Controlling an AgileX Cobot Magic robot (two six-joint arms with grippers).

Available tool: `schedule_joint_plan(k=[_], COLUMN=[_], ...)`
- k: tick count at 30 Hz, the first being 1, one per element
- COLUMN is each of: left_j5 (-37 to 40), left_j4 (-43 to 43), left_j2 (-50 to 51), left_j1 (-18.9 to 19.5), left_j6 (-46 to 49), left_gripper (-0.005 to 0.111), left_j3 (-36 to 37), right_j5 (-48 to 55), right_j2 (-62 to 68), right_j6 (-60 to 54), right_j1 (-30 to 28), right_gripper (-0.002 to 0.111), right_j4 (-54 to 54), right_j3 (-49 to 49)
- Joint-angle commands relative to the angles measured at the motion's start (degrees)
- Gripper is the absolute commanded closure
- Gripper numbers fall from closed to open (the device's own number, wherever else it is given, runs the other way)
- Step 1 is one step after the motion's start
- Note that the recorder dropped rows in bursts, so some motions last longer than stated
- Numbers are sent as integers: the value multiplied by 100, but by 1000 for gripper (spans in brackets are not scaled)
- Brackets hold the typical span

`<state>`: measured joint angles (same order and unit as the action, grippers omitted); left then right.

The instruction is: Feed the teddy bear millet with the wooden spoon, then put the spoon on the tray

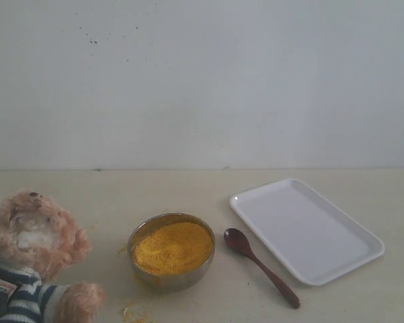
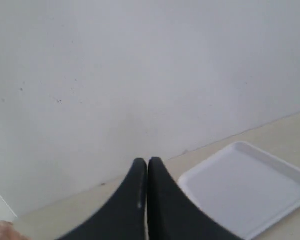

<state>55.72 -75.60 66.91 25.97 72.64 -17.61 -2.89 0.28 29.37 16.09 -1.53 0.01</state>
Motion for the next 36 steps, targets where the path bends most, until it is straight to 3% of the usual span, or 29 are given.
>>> schedule_joint_plan(k=[1,4,7,12,14,16,21,27,36], left_j5=[54,54,54,54,54,54,54,54,54], left_j4=[-146,-146,-146,-146,-146,-146,-146,-146,-146], left_j2=[-41,-41,-41,-41,-41,-41,-41,-41,-41], left_j1=[7,7,7,7,7,7,7,7,7], left_j6=[27,27,27,27,27,27,27,27,27], left_gripper=[103,103,103,103,103,103,103,103,103], left_j3=[13,13,13,13,13,13,13,13,13], right_j5=[-154,-40,694,3265,4223,4496,4564,3814,2403], right_j2=[-28,-28,435,3292,4636,5807,7608,9050,9825], right_j6=[956,920,416,-2997,-3880,-4201,-4340,-4535,-4236], right_j1=[-8,-8,-8,646,1039,1333,1621,1661,1648], right_gripper=[108,108,108,108,108,108,107,63,62], right_j4=[18,75,219,-371,-376,-169,511,763,652], right_j3=[-1,-310,-1116,-3443,-4358,-5017,-5628,-5742,-5693])
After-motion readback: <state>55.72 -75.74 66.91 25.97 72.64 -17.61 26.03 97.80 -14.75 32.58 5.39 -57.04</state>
